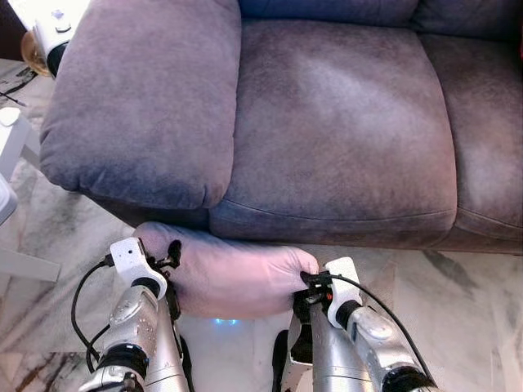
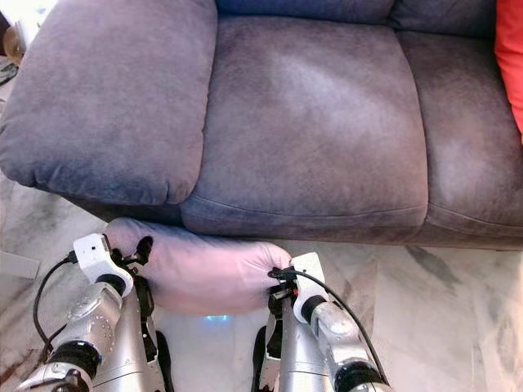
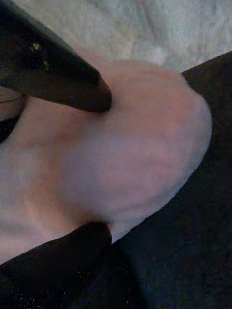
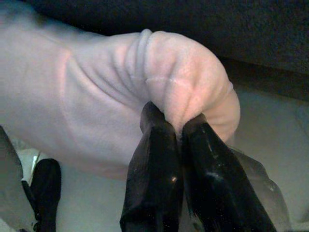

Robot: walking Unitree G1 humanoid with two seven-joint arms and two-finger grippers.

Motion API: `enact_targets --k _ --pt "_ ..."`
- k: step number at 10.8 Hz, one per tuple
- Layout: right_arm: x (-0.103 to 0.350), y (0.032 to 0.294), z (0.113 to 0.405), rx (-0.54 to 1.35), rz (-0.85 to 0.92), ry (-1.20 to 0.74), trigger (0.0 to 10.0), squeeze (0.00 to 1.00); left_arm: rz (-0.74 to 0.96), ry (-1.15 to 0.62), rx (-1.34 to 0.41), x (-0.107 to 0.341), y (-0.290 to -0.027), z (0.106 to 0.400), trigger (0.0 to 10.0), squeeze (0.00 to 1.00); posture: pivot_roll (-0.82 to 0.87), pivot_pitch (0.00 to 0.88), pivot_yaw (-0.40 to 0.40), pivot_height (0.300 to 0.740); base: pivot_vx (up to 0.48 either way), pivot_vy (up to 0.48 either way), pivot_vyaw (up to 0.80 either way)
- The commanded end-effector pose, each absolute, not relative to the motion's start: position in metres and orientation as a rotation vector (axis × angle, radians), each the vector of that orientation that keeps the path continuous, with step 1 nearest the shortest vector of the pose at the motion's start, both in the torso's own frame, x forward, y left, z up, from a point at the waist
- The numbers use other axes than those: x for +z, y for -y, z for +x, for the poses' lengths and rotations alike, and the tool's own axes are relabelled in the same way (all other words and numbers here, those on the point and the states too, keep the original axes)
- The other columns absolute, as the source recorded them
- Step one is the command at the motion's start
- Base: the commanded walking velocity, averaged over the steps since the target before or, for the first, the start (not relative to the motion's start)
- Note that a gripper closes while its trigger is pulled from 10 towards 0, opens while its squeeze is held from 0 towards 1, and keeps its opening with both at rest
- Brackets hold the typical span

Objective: Move the pillow to the sofa from floor

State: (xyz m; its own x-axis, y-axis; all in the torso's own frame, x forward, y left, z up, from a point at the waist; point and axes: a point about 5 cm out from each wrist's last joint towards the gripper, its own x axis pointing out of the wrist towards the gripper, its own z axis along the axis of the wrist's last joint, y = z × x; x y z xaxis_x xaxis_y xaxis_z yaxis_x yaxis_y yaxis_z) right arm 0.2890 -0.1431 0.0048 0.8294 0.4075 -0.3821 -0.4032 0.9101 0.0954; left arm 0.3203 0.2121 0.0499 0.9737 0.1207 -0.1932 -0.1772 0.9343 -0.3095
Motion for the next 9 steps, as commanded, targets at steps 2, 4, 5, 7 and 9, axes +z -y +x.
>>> enact_targets --k 2,4,5,7,9 --pt "-0.0089 0.1568 0.2729 0.41 0.025 -0.464 0.0 0.0 -0.315 -0.238 0.171 0.0332 -0.2096 0.3099 0.0 0.0 0.02 0.487 -0.183 0.535 0.0 0.0 0.0" --pt "-0.0081 0.1558 0.273 0.418 0.027 -0.461 0.0 0.0 -0.31 -0.239 0.174 0.0326 -0.2086 0.3102 0.0 0.0 0.02 0.486 -0.181 0.535 0.0 0.0 0.0" --pt "-0.0079 0.1552 0.273 0.419 0.03 -0.459 0.0 0.0 -0.309 -0.241 0.171 0.032 -0.2083 0.3099 0.0 0.0 0.02 0.486 -0.181 0.535 0.0 0.0 0.0" --pt "-0.0093 0.1515 0.2715 0.424 0.036 -0.464 0.0 0.0 -0.31 -0.241 0.171 0.0313 -0.2092 0.3092 0.0 0.0 0.03 0.488 -0.175 0.535 0.0 0.0 0.0" --pt "-0.0095 0.1483 0.2711 0.427 0.046 -0.46 0.0 0.0 -0.307 -0.24 0.168 0.0302 -0.2087 0.3079 0.0 0.0 0.04 0.486 -0.168 0.535 0.0 0.0 0.0"
